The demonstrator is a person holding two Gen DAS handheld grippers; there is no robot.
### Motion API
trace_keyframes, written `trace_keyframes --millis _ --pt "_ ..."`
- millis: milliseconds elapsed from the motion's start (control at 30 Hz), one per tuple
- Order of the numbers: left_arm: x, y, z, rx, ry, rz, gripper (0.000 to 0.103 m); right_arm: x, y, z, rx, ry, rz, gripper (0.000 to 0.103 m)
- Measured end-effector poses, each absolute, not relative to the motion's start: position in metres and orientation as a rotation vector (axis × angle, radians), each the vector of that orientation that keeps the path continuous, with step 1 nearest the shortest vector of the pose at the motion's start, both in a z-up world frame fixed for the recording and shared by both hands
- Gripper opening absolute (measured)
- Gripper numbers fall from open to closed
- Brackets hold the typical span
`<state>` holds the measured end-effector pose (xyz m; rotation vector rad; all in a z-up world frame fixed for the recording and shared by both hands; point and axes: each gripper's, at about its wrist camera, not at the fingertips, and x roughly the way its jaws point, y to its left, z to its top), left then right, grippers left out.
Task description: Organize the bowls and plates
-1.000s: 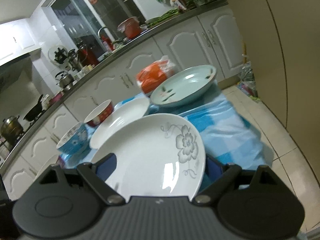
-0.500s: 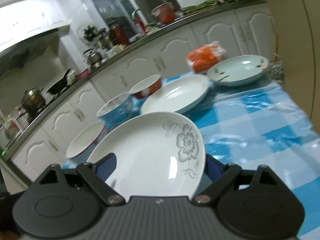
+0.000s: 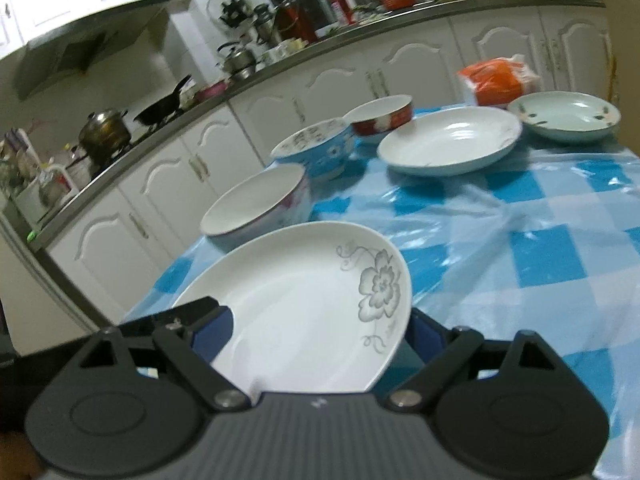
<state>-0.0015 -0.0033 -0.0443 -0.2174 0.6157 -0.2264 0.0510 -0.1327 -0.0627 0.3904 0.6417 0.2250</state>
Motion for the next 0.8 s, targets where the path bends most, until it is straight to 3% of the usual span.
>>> trace_keyframes --millis 800 --pt "0.008 0.019 -0.054 -0.262 0.631 -0.164 0.042 0.063 -0.094 -0.074 0.319 0.681 0.261 0.092"
